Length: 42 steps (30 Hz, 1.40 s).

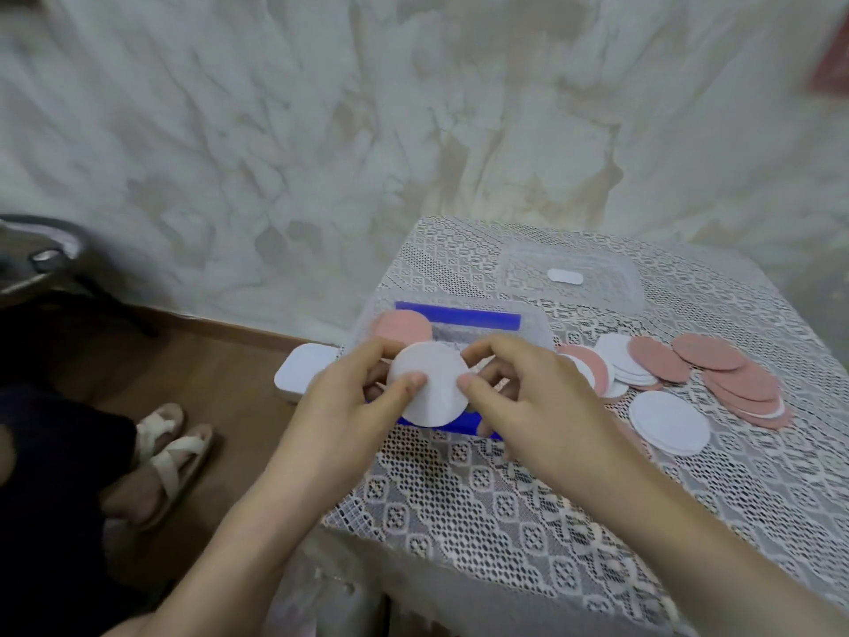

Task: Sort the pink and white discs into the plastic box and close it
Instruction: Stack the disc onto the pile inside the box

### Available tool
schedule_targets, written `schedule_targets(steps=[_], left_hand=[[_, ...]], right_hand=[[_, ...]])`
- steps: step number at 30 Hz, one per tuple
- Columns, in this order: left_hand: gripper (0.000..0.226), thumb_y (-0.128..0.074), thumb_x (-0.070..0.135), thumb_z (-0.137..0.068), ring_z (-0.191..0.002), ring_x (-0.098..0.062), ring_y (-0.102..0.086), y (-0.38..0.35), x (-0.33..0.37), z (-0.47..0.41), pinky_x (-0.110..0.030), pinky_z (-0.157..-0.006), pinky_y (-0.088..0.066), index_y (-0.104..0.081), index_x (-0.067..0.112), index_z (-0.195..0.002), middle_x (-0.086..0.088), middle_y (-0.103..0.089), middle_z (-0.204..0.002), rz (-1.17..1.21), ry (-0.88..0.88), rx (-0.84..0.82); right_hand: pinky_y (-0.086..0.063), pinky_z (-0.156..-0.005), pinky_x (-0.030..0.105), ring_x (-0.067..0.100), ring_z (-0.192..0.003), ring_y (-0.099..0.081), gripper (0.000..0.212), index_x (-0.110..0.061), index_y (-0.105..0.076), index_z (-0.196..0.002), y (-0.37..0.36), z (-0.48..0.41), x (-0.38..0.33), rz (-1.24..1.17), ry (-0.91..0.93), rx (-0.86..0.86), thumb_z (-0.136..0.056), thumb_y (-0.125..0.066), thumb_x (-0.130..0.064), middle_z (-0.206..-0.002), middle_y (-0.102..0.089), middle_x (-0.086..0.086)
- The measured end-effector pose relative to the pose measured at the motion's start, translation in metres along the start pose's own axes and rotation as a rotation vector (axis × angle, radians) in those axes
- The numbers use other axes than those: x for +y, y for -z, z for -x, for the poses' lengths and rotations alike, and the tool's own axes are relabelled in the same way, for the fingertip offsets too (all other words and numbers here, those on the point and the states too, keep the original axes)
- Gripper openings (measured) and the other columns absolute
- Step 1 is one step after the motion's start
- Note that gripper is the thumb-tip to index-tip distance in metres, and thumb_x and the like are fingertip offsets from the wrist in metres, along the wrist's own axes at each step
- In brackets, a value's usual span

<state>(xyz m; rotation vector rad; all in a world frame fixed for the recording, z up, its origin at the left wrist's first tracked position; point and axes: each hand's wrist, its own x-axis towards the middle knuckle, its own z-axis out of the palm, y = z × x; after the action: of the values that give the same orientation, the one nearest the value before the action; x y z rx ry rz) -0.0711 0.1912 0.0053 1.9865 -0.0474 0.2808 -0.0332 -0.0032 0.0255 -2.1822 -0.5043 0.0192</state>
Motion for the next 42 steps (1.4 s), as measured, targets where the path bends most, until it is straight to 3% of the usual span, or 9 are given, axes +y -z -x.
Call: schedule_targets(steps=[3,7,12,17,20,22,25,33,42], left_hand=[[0.013,-0.065,0.026,-0.096,-0.081,-0.028,-0.065,0.017,-0.004,-0.009,-0.047,-0.074,-0.052,-0.066,0.038,-0.102,0.006,-0.073,-0.083,-0.027,0.041,0.068],[0.019,-0.063,0.036,-0.094,-0.063,0.001,-0.054,0.034,-0.013,-0.023,-0.03,-0.063,-0.045,-0.064,0.042,-0.112,0.023,-0.068,-0.097,-0.209,0.051,0.209],[0.046,-0.052,0.052,-0.096,-0.088,0.0,-0.057,0.032,-0.022,-0.036,-0.032,-0.083,-0.048,-0.05,0.042,-0.141,0.024,-0.053,-0.132,-0.369,0.096,0.132],[0.049,-0.044,0.055,-0.097,-0.103,0.014,-0.054,0.025,-0.029,-0.029,-0.036,-0.093,-0.051,-0.041,0.047,-0.146,0.041,-0.043,-0.13,-0.329,0.107,0.113],[0.049,-0.04,0.055,-0.097,-0.11,-0.003,-0.058,0.024,-0.028,-0.021,-0.039,-0.093,-0.054,-0.037,0.053,-0.146,0.039,-0.041,-0.136,-0.316,0.107,0.116],[0.051,-0.04,0.055,-0.095,-0.101,-0.012,-0.059,0.022,-0.027,-0.021,-0.039,-0.091,-0.054,-0.037,0.054,-0.146,0.037,-0.043,-0.135,-0.319,0.114,0.123],[0.052,-0.041,0.05,-0.093,-0.089,-0.01,-0.055,0.021,-0.028,-0.023,-0.037,-0.089,-0.052,-0.04,0.051,-0.145,0.038,-0.043,-0.134,-0.335,0.123,0.137],[0.057,-0.037,0.039,-0.088,-0.074,0.0,-0.055,0.022,-0.024,-0.025,-0.032,-0.071,-0.044,-0.043,0.047,-0.143,0.027,-0.049,-0.12,-0.344,0.143,0.143],[0.049,-0.042,0.039,-0.095,-0.089,-0.011,-0.06,0.023,-0.018,-0.026,-0.037,-0.081,-0.051,-0.041,0.044,-0.144,0.023,-0.049,-0.135,-0.565,0.134,0.141]], right_hand=[[-0.056,-0.046,0.039,0.015,-0.058,-0.07,0.008,-0.031,-0.06,-0.095,-0.006,-0.019,-0.01,-0.121,-0.036,-0.039,-0.096,-0.062,-0.024,-0.081,-0.068,-0.012],[-0.046,-0.04,0.028,0.015,-0.055,-0.067,0.007,-0.021,-0.062,-0.095,-0.008,-0.048,-0.014,-0.243,-0.078,-0.058,-0.097,-0.061,-0.014,-0.076,-0.07,0.001],[-0.046,-0.043,0.027,0.014,-0.056,-0.067,0.003,-0.019,-0.061,-0.099,-0.02,-0.085,-0.008,-0.195,-0.163,-0.072,-0.098,-0.061,-0.016,-0.076,-0.071,0.004],[-0.043,-0.048,0.026,0.006,-0.047,-0.065,0.016,-0.034,-0.053,-0.113,-0.029,-0.096,0.002,0.061,-0.172,-0.158,-0.1,-0.056,-0.025,-0.082,-0.07,-0.008],[-0.047,-0.058,0.029,0.008,-0.059,-0.069,0.008,-0.038,-0.055,-0.109,-0.028,-0.093,0.002,0.201,-0.093,-0.159,-0.101,-0.054,-0.037,-0.079,-0.07,-0.008],[-0.047,-0.065,0.032,0.008,-0.072,-0.064,0.023,-0.043,-0.052,-0.112,-0.024,-0.09,-0.001,0.323,-0.061,-0.189,-0.094,-0.056,-0.056,-0.08,-0.065,-0.012],[-0.052,-0.076,0.038,0.013,-0.084,-0.061,0.051,-0.046,-0.044,-0.119,-0.023,-0.088,-0.006,0.458,-0.038,-0.275,-0.079,-0.065,-0.071,-0.082,-0.062,-0.016],[-0.052,-0.074,0.036,0.004,-0.077,-0.059,0.032,-0.043,-0.053,-0.117,-0.027,-0.106,0.004,0.442,0.031,-0.232,-0.09,-0.07,-0.044,-0.076,-0.061,-0.019],[-0.054,-0.077,0.04,0.011,-0.086,-0.061,0.037,-0.037,-0.051,-0.126,-0.027,-0.101,0.009,0.478,0.135,-0.24,-0.093,-0.065,-0.046,-0.081,-0.06,-0.019]])
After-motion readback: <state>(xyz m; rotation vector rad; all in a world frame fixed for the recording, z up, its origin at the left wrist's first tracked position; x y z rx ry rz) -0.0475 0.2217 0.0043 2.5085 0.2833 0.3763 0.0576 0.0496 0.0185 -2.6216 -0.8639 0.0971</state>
